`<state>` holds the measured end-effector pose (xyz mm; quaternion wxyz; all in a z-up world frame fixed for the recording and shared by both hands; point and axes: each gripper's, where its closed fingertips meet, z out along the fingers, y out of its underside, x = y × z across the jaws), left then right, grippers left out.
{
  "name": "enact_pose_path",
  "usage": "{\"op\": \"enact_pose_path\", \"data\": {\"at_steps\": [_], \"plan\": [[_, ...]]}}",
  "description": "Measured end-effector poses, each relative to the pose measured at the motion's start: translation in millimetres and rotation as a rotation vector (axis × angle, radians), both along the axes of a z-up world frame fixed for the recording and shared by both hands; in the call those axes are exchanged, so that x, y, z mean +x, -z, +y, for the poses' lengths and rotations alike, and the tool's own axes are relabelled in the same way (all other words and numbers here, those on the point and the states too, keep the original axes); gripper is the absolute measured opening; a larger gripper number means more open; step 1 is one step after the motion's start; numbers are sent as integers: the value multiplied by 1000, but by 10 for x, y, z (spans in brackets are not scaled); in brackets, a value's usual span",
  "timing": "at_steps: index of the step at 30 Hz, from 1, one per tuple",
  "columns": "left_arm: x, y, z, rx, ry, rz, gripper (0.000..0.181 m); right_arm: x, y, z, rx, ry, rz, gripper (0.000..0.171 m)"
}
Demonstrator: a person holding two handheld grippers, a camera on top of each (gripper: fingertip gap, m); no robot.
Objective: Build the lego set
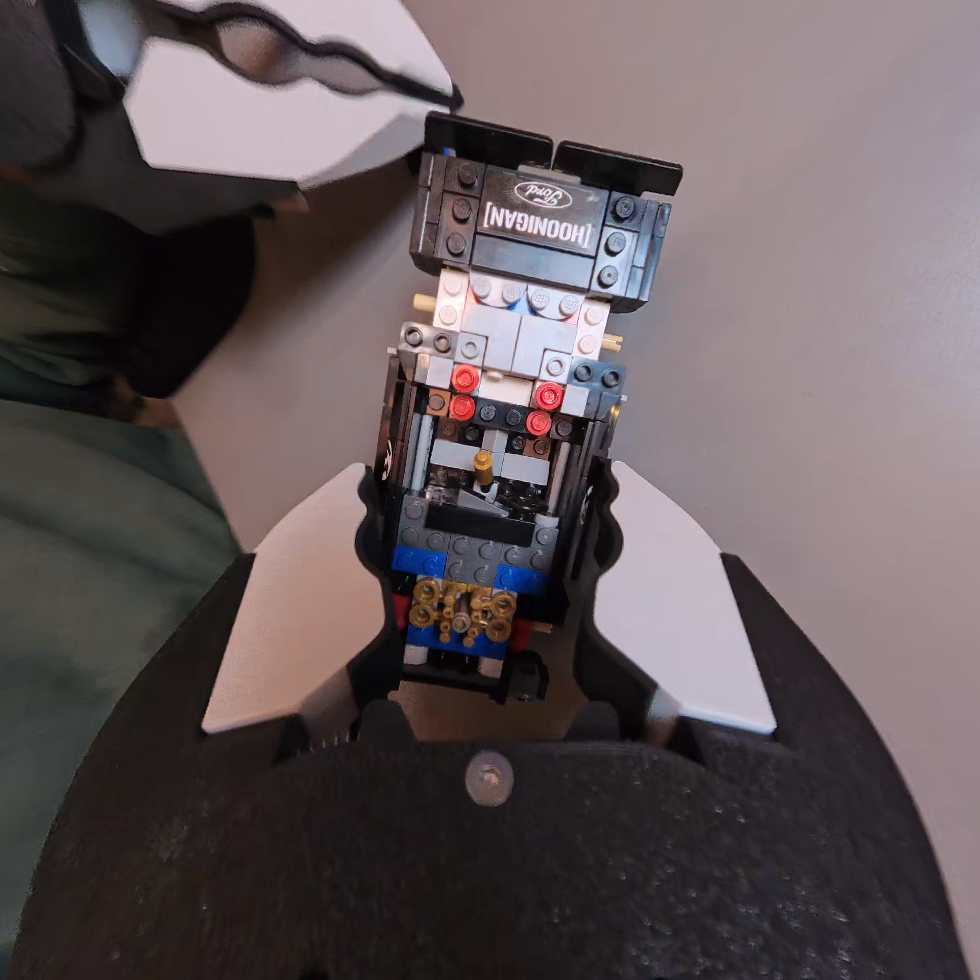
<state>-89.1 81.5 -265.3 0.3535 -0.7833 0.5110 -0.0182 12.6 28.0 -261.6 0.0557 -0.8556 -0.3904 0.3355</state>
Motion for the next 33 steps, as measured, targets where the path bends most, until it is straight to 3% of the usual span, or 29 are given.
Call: {"op": "enact_pose_path", "data": {"at_steps": [4, 11, 33], "plan": [[-2, 25, -32, -6, -5, 34, 0, -42, -158, 25, -107, 76, 177, 80], [39, 70, -89, -50, -19, 42, 0, -318, -498, -45, -79, 120, 373, 81], [135, 30, -115, -57, -38, 7, 0, -503, -666, -125, 9, 91, 448, 80]]}}
